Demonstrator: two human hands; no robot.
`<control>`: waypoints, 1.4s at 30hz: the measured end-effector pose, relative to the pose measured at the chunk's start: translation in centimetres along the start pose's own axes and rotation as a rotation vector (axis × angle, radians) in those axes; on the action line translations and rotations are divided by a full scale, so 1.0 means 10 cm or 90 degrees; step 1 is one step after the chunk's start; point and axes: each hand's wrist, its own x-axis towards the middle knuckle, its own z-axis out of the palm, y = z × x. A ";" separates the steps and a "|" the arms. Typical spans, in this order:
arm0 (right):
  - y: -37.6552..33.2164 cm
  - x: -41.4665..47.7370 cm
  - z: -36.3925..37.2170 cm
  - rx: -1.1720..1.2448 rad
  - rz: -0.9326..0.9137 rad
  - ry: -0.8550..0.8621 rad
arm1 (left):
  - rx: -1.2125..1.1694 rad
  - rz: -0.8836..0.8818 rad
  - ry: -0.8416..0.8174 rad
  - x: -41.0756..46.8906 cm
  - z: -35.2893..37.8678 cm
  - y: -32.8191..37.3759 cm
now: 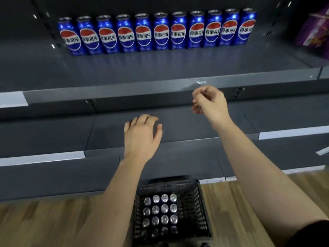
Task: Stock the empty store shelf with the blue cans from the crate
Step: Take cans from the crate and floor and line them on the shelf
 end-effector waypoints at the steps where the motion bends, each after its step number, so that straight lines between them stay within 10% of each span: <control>1: 0.08 -0.07 0.04 -0.006 0.014 -0.003 | 0.000 -0.006 -0.018 -0.07 0.02 -0.04; 21: 1.86 -1.08 -0.36 -0.295 0.146 -0.238 | 0.026 -0.170 -0.138 -1.48 0.92 0.16; 42: 6.75 -1.70 0.45 -0.333 0.290 -0.329 | 0.044 -0.161 -0.199 -3.01 4.83 -1.33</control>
